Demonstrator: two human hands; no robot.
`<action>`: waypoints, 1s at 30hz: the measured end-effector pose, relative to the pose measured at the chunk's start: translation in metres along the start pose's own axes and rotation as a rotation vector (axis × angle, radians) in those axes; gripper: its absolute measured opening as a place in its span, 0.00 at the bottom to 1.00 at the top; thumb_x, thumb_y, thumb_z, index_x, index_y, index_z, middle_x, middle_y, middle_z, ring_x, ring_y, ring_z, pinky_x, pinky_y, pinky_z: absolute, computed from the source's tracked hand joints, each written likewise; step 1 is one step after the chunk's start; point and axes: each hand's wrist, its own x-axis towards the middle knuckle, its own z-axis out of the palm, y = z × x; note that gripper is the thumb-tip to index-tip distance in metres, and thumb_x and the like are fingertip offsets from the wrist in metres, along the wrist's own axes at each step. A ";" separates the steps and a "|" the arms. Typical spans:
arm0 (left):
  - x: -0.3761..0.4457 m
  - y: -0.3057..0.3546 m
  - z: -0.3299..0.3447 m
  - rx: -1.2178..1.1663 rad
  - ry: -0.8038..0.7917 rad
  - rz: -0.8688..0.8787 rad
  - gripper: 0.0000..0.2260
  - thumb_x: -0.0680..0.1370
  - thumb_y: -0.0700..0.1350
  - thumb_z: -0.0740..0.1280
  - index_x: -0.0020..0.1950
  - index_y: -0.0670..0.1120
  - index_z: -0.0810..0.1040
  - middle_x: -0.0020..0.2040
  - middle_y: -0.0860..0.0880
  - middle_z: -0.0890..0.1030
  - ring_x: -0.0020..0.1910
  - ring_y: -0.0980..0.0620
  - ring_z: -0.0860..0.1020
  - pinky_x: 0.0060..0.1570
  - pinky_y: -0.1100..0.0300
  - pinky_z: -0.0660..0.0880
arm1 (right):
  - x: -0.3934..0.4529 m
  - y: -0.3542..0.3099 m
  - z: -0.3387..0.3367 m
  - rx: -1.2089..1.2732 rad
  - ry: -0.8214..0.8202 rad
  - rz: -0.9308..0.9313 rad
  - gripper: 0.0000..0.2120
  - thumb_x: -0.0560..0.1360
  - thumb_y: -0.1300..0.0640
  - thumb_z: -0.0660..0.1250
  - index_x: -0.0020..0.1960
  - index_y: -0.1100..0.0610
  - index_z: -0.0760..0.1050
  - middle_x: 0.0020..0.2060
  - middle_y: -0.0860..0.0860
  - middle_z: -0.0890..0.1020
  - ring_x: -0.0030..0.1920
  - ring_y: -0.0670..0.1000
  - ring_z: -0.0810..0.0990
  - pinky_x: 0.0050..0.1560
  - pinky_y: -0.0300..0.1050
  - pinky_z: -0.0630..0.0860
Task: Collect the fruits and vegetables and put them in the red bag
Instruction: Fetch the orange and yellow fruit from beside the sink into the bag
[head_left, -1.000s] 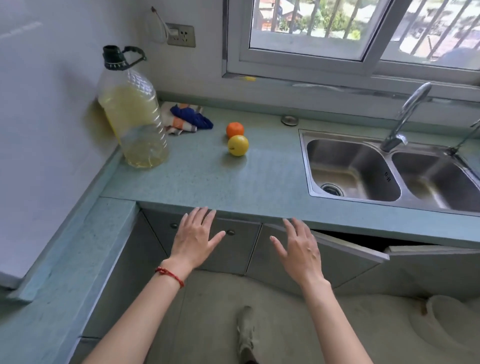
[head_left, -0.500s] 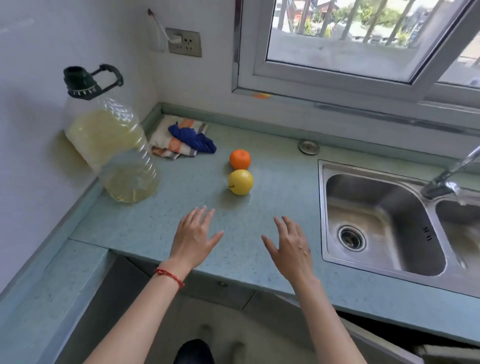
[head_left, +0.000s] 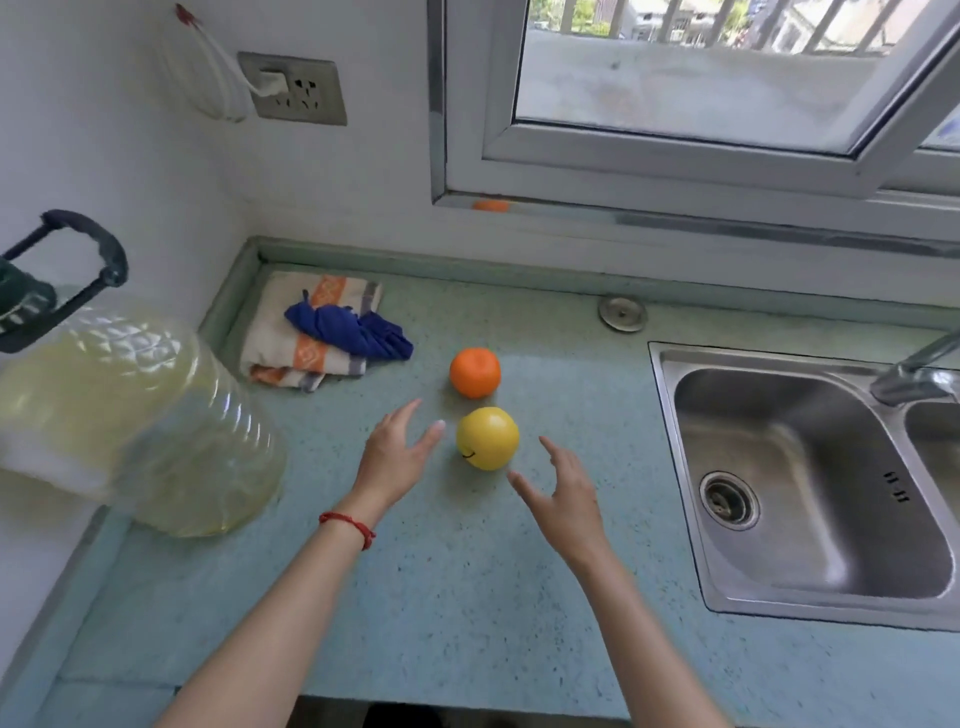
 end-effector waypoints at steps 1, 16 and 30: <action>0.012 0.002 0.000 -0.041 -0.009 -0.024 0.25 0.77 0.52 0.62 0.71 0.44 0.63 0.71 0.43 0.67 0.70 0.46 0.64 0.67 0.54 0.62 | 0.006 -0.002 0.003 0.025 0.001 0.027 0.32 0.72 0.47 0.68 0.72 0.55 0.61 0.69 0.55 0.68 0.69 0.53 0.66 0.68 0.50 0.65; 0.129 0.006 0.042 -0.234 -0.137 -0.184 0.33 0.71 0.50 0.72 0.71 0.43 0.62 0.70 0.42 0.68 0.68 0.44 0.68 0.64 0.50 0.66 | 0.061 -0.005 0.040 0.346 -0.062 0.262 0.36 0.67 0.52 0.75 0.71 0.52 0.64 0.68 0.52 0.70 0.63 0.51 0.72 0.61 0.46 0.71; 0.148 0.005 0.052 -0.212 -0.103 -0.160 0.30 0.67 0.47 0.75 0.67 0.45 0.70 0.66 0.42 0.73 0.63 0.43 0.71 0.62 0.49 0.70 | 0.066 -0.004 0.042 0.445 -0.030 0.281 0.32 0.66 0.54 0.76 0.67 0.52 0.68 0.62 0.51 0.75 0.53 0.46 0.75 0.40 0.28 0.73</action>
